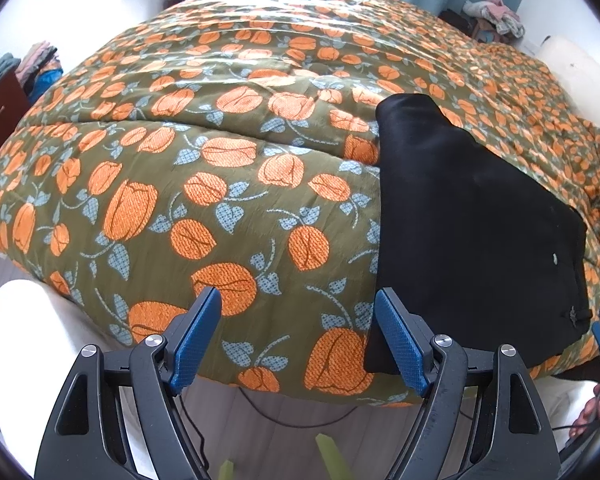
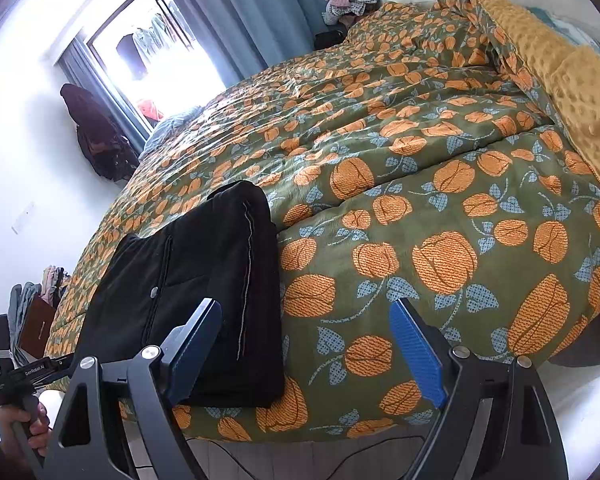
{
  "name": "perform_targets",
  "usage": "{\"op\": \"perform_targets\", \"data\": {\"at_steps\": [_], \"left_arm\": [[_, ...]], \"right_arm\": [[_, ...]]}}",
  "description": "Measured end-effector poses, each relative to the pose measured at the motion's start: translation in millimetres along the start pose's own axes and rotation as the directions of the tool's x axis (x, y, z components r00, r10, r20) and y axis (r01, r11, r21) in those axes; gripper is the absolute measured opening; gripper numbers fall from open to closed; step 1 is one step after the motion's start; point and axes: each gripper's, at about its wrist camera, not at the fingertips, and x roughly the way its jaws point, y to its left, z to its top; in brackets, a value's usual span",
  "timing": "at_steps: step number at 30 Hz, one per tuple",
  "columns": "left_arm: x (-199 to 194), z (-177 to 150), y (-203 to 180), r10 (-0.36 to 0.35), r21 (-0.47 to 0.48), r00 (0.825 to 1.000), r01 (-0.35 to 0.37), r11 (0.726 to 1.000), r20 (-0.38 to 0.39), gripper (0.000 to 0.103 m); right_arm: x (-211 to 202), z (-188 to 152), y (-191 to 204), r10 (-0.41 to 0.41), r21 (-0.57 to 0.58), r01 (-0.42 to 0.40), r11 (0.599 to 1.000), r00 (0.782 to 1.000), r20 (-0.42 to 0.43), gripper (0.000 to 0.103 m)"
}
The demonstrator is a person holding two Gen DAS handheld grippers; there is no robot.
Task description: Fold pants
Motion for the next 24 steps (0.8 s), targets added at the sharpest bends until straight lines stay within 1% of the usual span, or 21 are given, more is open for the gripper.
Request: {"op": "perform_targets", "data": {"at_steps": [24], "left_arm": [[0.5, -0.5, 0.6, -0.003, -0.006, 1.000, 0.003, 1.000, -0.006, 0.081]], "right_arm": [[2.1, 0.0, 0.3, 0.001, -0.004, -0.001, 1.000, 1.000, -0.004, 0.086]]}}
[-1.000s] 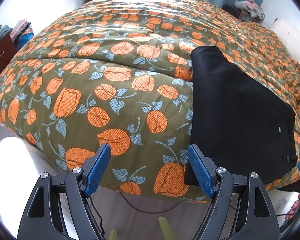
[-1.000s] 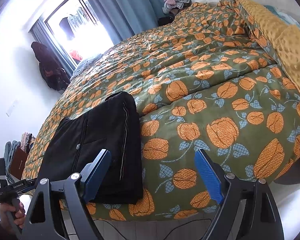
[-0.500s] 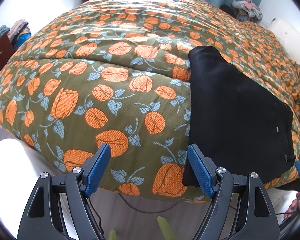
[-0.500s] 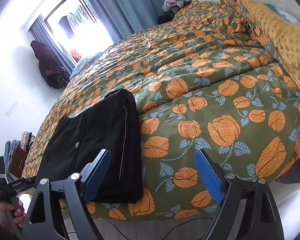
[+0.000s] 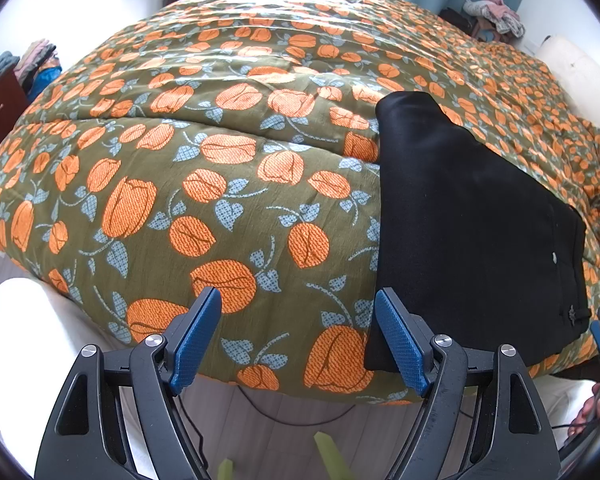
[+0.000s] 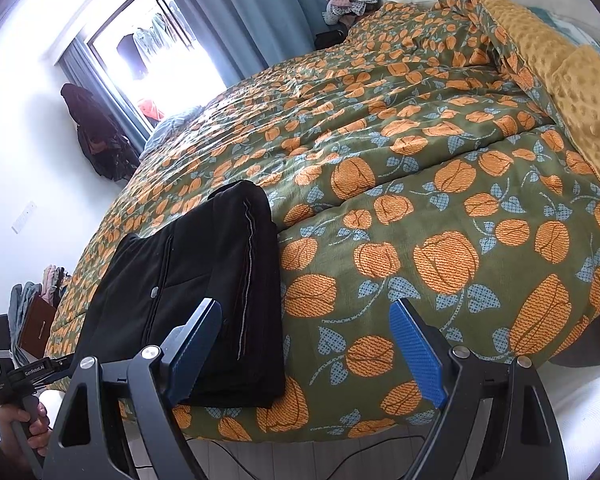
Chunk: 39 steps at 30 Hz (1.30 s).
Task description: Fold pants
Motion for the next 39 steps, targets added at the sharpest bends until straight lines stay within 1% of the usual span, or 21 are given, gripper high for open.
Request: {"op": "perform_targets", "data": {"at_steps": [16, 18, 20, 22, 23, 24, 25, 26, 28, 29, 30, 31, 32, 33, 34, 35, 36, 37, 38, 39], "left_arm": [[-0.2, 1.2, -1.3, -0.008, -0.001, 1.000, 0.008, 1.000, -0.009, 0.081], [-2.2, 5.5, -0.9, -0.040, -0.007, 0.999, 0.040, 0.999, -0.012, 0.081], [-3.0, 11.9, -0.4, -0.093, -0.010, 0.995, 0.092, 0.996, -0.027, 0.081], [0.9, 20.5, -5.4, -0.177, 0.009, 0.981, 0.178, 0.984, -0.075, 0.083], [7.3, 24.9, -11.4, -0.225, 0.032, 0.966, 0.230, 0.973, -0.127, 0.085], [12.4, 28.3, -17.4, -0.247, 0.049, 0.955, 0.259, 0.965, -0.166, 0.085], [17.1, 31.4, -24.0, -0.260, 0.069, 0.947, 0.277, 0.958, -0.190, 0.085], [22.0, 33.5, -30.7, -0.272, 0.093, 0.941, 0.295, 0.951, -0.200, 0.085], [35.5, 36.4, -41.4, -0.264, 0.134, 0.941, 0.296, 0.946, -0.214, 0.086], [41.0, 38.0, -43.0, -0.259, 0.127, 0.940, 0.292, 0.948, -0.223, 0.086], [45.8, 39.6, -42.9, -0.276, 0.097, 0.932, 0.305, 0.947, -0.234, 0.086], [48.1, 41.6, -42.1, -0.304, 0.064, 0.921, 0.328, 0.943, -0.246, 0.085], [48.9, 41.2, -43.2, -0.332, 0.036, 0.907, 0.352, 0.935, -0.258, 0.077], [48.2, 40.6, -44.4, -0.360, 0.030, 0.893, 0.381, 0.924, -0.269, 0.065], [46.2, 38.8, -47.8, -0.370, 0.043, 0.887, 0.396, 0.917, -0.277, 0.050], [42.6, 38.2, -50.9, -0.348, 0.074, 0.899, 0.379, 0.923, -0.265, 0.034], [37.2, 37.2, -54.9, -0.338, 0.105, 0.907, 0.373, 0.922, -0.253, 0.025], [31.8, 38.4, -56.8, -0.340, 0.115, 0.908, 0.376, 0.919, -0.246, 0.020], [24.8, 40.0, -58.5, -0.346, 0.122, 0.908, 0.381, 0.917, -0.237, 0.018], [15.4, 43.4, -60.2, -0.362, 0.129, 0.905, 0.396, 0.909, -0.224, 0.018]], "right_arm": [[-1.7, 1.4, 0.5, 0.005, 0.003, -0.005, 1.000, 1.000, 0.003, 0.086], [-4.3, 2.9, -1.7, 0.004, 0.012, -0.005, 1.000, 1.000, 0.015, 0.086], [-6.7, 5.8, -9.3, 0.022, 0.054, -0.023, 0.998, 1.000, 0.021, 0.086], [-4.2, 10.4, -18.0, 0.063, 0.110, -0.063, 0.992, 0.998, 0.005, 0.086], [-1.0, 13.5, -20.4, 0.103, 0.130, -0.101, 0.986, 0.995, -0.012, 0.086], [4.0, 17.7, -20.8, 0.162, 0.147, -0.155, 0.977, 0.986, -0.036, 0.086], [10.2, 21.8, -19.2, 0.222, 0.159, -0.210, 0.965, 0.973, -0.064, 0.086], [19.7, 26.5, -16.7, 0.298, 0.178, -0.277, 0.944, 0.949, -0.105, 0.086], [43.5, 34.0, -8.8, 0.436, 0.227, -0.392, 0.891, 0.879, -0.193, 0.086], [55.9, 36.1, -3.9, 0.472, 0.241, -0.420, 0.875, 0.849, -0.238, 0.086], [67.9, 37.2, 1.8, 0.476, 0.236, -0.421, 0.876, 0.832, -0.284, 0.086], [78.8, 36.6, 7.3, 0.462, 0.217, -0.410, 0.886, 0.824, -0.329, 0.086], [89.8, 34.1, 12.4, 0.449, 0.203, -0.401, 0.893, 0.810, -0.378, 0.086], [99.6, 30.8, 17.2, 0.442, 0.194, -0.397, 0.897, 0.790, -0.426, 0.087], [104.9, 28.5, 21.5, 0.432, 0.177, -0.396, 0.901, 0.779, -0.455, 0.087], [107.3, 27.1, 27.1, 0.416, 0.145, -0.397, 0.906, 0.771, -0.482, 0.086], [108.6, 26.5, 32.6, 0.391, 0.105, -0.395, 0.913, 0.767, -0.509, 0.075], [109.1, 25.8, 37.3, 0.363, 0.064, -0.391, 0.918, 0.766, -0.531, 0.065], [108.7, 26.7, 42.0, 0.337, 0.023, -0.389, 0.921, 0.766, -0.548, 0.048], [107.4, 28.9, 44.2, 0.331, 0.006, -0.393, 0.920, 0.767, -0.550, 0.042]]}}
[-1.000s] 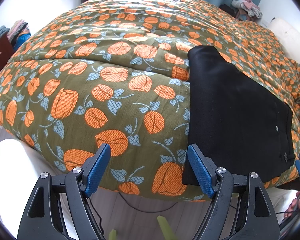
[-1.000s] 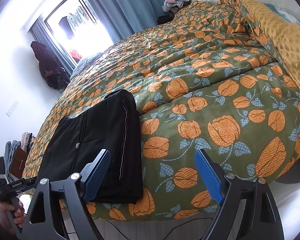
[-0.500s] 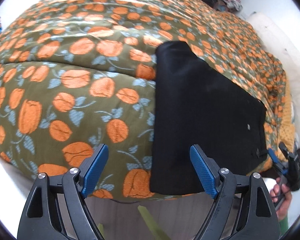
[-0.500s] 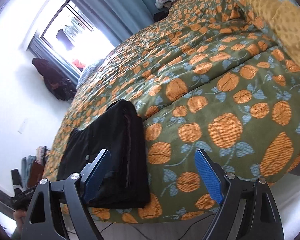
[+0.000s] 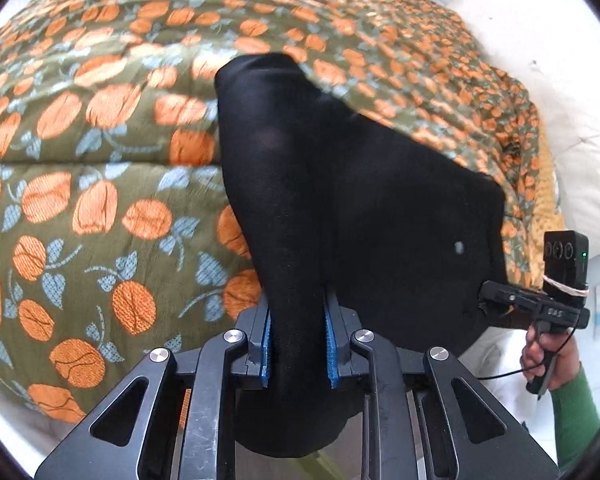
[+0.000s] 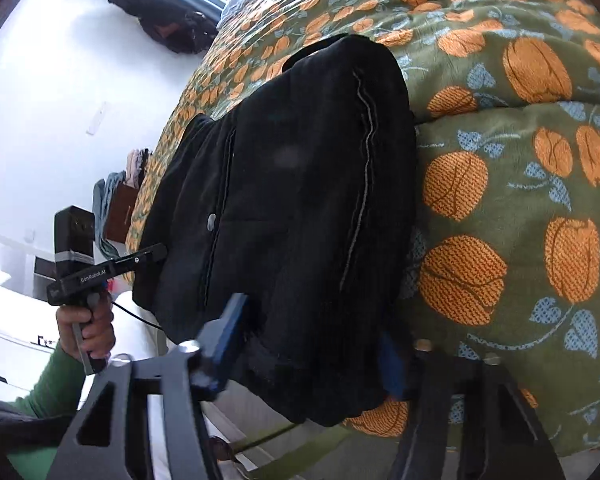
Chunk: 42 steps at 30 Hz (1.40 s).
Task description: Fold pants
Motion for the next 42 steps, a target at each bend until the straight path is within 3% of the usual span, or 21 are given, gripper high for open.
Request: {"op": "perform_targets", "data": {"at_steps": [5, 9, 14, 18, 20, 22, 24, 25, 26, 27, 28, 30, 34, 39, 40, 41, 42], "left_arm": [[-42.9, 22.0, -21.3, -0.039, 0.052, 0.995, 0.034, 0.998, 0.093, 0.018], [-56.8, 61.4, -31.5, -0.010, 0.089, 0.987, -0.004, 0.996, 0.159, 0.018], [-51.0, 110.7, -32.8, 0.075, 0.131, 0.968, -0.108, 0.985, 0.238, 0.019], [-11.4, 142.8, -21.7, 0.167, 0.151, 0.948, -0.214, 0.965, 0.272, 0.021], [20.4, 150.2, -11.9, 0.238, 0.152, 0.941, -0.279, 0.948, 0.242, 0.030], [42.0, 152.2, -4.1, 0.357, 0.139, 0.912, -0.387, 0.912, 0.200, 0.035], [41.1, 146.6, -3.3, 0.380, 0.131, 0.900, -0.412, 0.902, 0.215, 0.038], [36.0, 143.3, -5.0, 0.381, 0.133, 0.893, -0.418, 0.899, 0.239, 0.049], [29.3, 139.6, -7.3, 0.393, 0.135, 0.879, -0.439, 0.888, 0.271, 0.069], [20.9, 136.0, -11.5, 0.415, 0.133, 0.854, -0.472, 0.871, 0.314, 0.077], [13.2, 133.8, -14.7, 0.429, 0.127, 0.832, -0.497, 0.859, 0.352, 0.087], [-3.5, 130.1, -22.1, 0.437, 0.116, 0.802, -0.520, 0.846, 0.409, 0.092], [-33.0, 122.2, -39.5, 0.443, 0.089, 0.768, -0.537, 0.839, 0.462, 0.096], [-61.8, 98.7, -59.8, 0.476, 0.051, 0.687, -0.596, 0.801, 0.549, 0.101], [-64.9, 93.3, -62.7, 0.482, 0.055, 0.683, -0.605, 0.795, 0.548, 0.101], [-66.2, 88.1, -64.3, 0.476, 0.072, 0.698, -0.600, 0.797, 0.535, 0.101], [-67.4, 80.9, -65.7, 0.456, 0.094, 0.724, -0.578, 0.811, 0.517, 0.101]], "right_arm": [[-19.6, 6.7, 25.9, 0.017, -0.068, -0.013, 0.998, 0.998, 0.054, 0.032], [-43.1, 33.8, 48.2, 0.082, -0.112, -0.065, 0.992, 0.984, 0.156, 0.030], [-50.1, 106.4, 58.2, 0.106, -0.170, -0.067, 0.983, 0.967, 0.233, 0.030], [-30.7, 169.5, 47.2, 0.084, -0.182, -0.040, 0.982, 0.966, 0.242, 0.030], [-14.6, 186.9, 30.3, 0.024, -0.154, 0.014, 0.988, 0.971, 0.239, 0.030], [3.6, 196.1, 5.9, -0.059, -0.091, 0.077, 0.993, 0.980, 0.188, 0.034], [11.2, 194.1, -8.6, -0.245, -0.056, 0.258, 0.964, 0.953, 0.176, 0.038], [8.6, 191.6, -11.2, -0.274, -0.058, 0.289, 0.956, 0.944, 0.182, 0.043], [2.2, 186.7, -10.4, -0.281, -0.055, 0.298, 0.953, 0.939, 0.199, 0.065], [-5.4, 183.0, -8.3, -0.294, -0.053, 0.312, 0.949, 0.931, 0.217, 0.088], [-13.5, 177.4, -2.8, -0.309, -0.056, 0.331, 0.942, 0.920, 0.240, 0.094], [-30.6, 164.5, 12.0, -0.320, -0.078, 0.355, 0.932, 0.903, 0.287, 0.095], [-54.4, 135.2, 46.9, -0.349, -0.111, 0.403, 0.909, 0.878, 0.328, 0.098], [-63.5, 96.0, 89.9, -0.404, -0.161, 0.491, 0.856, 0.831, 0.383, 0.102], [-64.6, 88.4, 97.3, -0.415, -0.168, 0.510, 0.844, 0.818, 0.399, 0.102], [-65.9, 80.8, 104.3, -0.426, -0.171, 0.529, 0.831, 0.804, 0.414, 0.102], [-67.8, 73.0, 111.1, -0.436, -0.173, 0.545, 0.820, 0.792, 0.428, 0.102]]}}
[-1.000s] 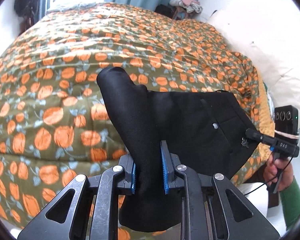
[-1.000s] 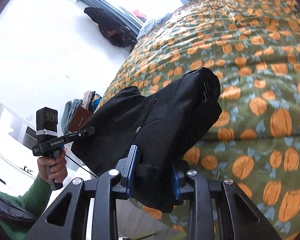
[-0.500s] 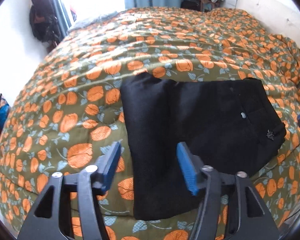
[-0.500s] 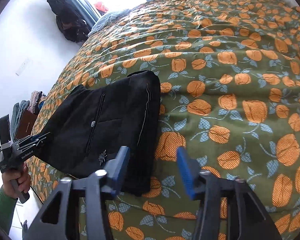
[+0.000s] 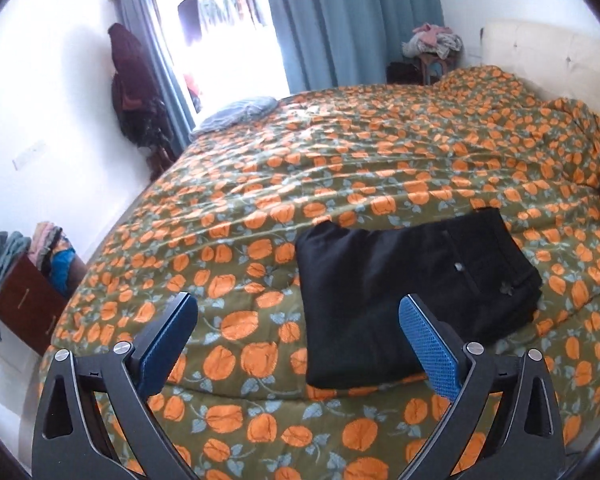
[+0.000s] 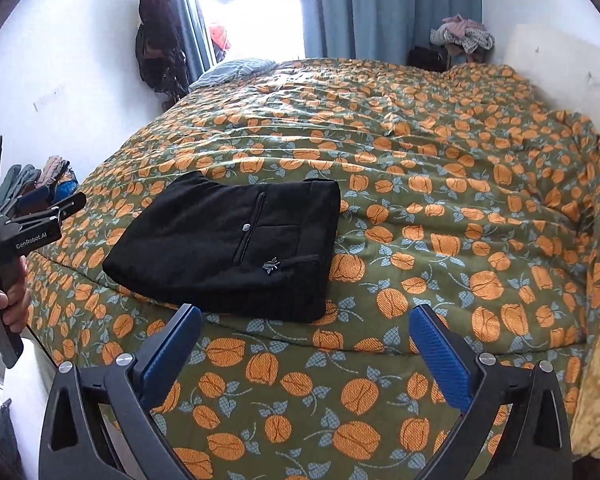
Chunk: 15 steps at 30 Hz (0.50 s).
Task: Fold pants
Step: 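Release the trouser bundle with both grippers and pull back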
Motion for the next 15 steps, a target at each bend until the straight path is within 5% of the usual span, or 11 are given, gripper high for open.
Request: {"op": "perform_targets", "data": {"at_steps": [9, 15], "left_arm": [[-35.8, -59.0, 4.4, -0.119, -0.117, 0.990, 0.110, 0.987, -0.076, 0.101], [-43.3, -70.9, 7.7, -0.179, -0.156, 0.979, 0.162, 0.974, -0.101, 0.101]], "right_arm": [[-43.6, -49.6, 32.8, -0.082, -0.010, 0.081, 0.997, 0.997, -0.011, 0.103], [-53.8, -70.7, 43.9, -0.079, -0.029, 0.079, 0.996, 0.997, -0.015, 0.103]]}}
